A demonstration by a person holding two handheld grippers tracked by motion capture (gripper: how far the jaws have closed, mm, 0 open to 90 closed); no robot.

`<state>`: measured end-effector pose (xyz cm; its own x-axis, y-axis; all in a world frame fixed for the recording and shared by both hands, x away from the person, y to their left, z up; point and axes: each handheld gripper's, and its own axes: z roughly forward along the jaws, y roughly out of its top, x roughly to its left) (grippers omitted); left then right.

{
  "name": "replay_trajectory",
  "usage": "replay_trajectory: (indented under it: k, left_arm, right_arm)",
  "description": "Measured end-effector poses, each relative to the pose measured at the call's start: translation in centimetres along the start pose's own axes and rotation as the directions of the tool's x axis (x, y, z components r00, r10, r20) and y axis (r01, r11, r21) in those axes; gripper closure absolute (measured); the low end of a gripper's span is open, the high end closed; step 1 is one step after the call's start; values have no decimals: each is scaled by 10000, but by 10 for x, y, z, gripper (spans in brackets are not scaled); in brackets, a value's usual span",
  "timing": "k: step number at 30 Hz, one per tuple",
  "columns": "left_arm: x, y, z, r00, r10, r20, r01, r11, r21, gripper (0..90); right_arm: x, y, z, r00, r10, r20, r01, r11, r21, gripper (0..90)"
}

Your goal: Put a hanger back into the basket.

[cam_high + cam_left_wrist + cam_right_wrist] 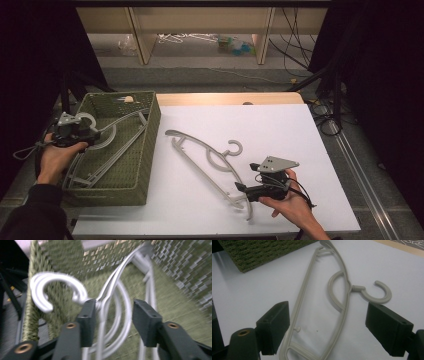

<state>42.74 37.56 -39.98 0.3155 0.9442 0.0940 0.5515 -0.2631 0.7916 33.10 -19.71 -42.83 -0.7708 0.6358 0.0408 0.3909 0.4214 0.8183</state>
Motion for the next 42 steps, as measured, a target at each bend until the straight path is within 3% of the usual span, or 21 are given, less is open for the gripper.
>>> replay_trajectory:
  k: [5,9,11,15,17,19,23,25,27,28,30,31,33,35,37,39,42]
  left_arm:
    - [-22,9,-26,9990,-336,294,362,9952,-909,425]
    - [-46,13,-44,9975,63,701,36,9901,-1406,381]
    - [-59,14,-50,9956,-89,933,243,9859,-1658,358]
    - [-86,15,-59,9856,3,1694,369,9755,-2167,337]
    - [-101,14,-62,9813,244,1907,199,9737,-2271,323]
    - [-120,14,-64,9734,702,2182,-138,9682,-2497,318]
    - [-148,14,-65,9598,1219,2527,-504,9609,-2723,310]
    - [-158,13,-65,9527,1242,2773,-435,9591,-2799,303]
    - [-171,10,-64,9426,1223,3106,-301,9578,-2858,293]
    - [-174,10,-63,9385,1466,3127,-509,9543,-2946,291]
    - [-185,6,-63,9224,1701,3468,-574,9482,-3123,282]
    - [-189,4,-63,9178,1631,3619,-430,9472,-3177,270]
    - [-196,1,-62,9127,1768,3683,-486,9421,-3319,264]
    - [-204,-4,-62,9062,1644,3895,-339,9466,-3207,257]
    - [-211,-7,-63,8999,1724,4005,-449,9502,-3082,251]
    - [-216,-9,-65,8987,1705,4041,-353,9465,-3209,244]
    - [-222,-12,-68,8916,1966,4080,-492,9376,-3441,231]
  right_arm:
    - [0,0,1,10000,-31,9,31,10000,15,206]
    - [0,-1,1,10000,-41,-1,41,10000,4,205]
    - [0,-1,1,10000,-26,38,26,10000,-13,205]
    - [0,-1,1,10000,-78,44,78,10000,-15,204]
    - [0,-1,2,10000,-82,44,82,10000,-12,204]
    - [0,-1,2,10000,-93,2,93,10000,4,204]
    - [1,-1,2,9999,-120,-16,120,9999,25,203]
    - [1,-1,2,9999,-134,-21,134,9999,9,203]
    - [1,-1,2,9999,-134,-19,134,9999,9,203]
    - [1,-1,2,9999,-142,-19,142,9999,8,203]
    - [1,-2,2,9999,-144,-51,144,9999,44,203]
    - [1,-2,3,9999,-120,-35,120,9999,37,202]
    - [2,-2,3,9999,-151,-57,151,9999,50,203]
    - [2,-2,4,9998,-173,-104,173,9998,61,202]
    - [2,-3,4,9998,-196,-92,197,9998,73,202]
    - [2,-3,3,9998,-163,-102,163,9999,48,202]
    - [1,-3,3,9999,-116,-86,117,9999,73,202]
